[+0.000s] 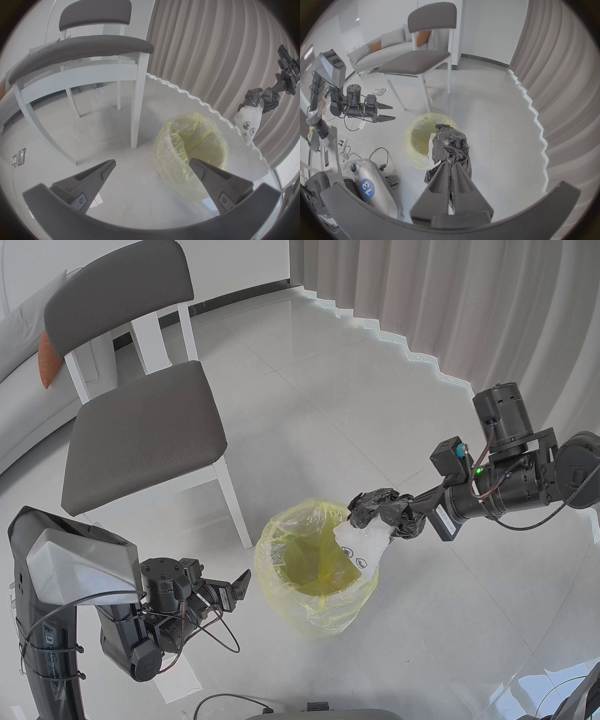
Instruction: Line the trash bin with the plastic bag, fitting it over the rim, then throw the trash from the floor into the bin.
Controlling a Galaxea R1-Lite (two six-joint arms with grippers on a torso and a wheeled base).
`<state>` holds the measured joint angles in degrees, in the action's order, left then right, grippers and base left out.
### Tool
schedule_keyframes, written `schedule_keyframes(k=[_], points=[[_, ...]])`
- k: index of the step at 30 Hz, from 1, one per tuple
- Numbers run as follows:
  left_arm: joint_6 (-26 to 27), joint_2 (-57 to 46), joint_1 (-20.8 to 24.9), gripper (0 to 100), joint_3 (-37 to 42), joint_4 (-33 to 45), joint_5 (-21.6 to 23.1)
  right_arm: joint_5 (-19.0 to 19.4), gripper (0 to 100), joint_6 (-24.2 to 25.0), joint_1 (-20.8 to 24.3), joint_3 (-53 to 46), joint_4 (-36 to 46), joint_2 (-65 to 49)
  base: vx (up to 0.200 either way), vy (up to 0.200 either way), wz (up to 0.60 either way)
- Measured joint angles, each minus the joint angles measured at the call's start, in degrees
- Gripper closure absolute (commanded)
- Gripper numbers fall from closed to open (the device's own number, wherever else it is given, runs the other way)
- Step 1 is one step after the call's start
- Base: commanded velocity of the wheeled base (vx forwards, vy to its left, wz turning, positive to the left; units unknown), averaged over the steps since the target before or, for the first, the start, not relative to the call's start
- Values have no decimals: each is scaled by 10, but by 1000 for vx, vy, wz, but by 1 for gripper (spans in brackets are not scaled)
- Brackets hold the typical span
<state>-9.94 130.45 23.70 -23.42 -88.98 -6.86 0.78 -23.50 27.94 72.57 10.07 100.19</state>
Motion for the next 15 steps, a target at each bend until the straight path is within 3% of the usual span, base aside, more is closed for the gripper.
schedule_keyframes(k=[15], points=[[-4, -27, 20, 0, 15, 0, -3, 0, 100, 0, 37, 89, -22, 125, 0, 0, 0]])
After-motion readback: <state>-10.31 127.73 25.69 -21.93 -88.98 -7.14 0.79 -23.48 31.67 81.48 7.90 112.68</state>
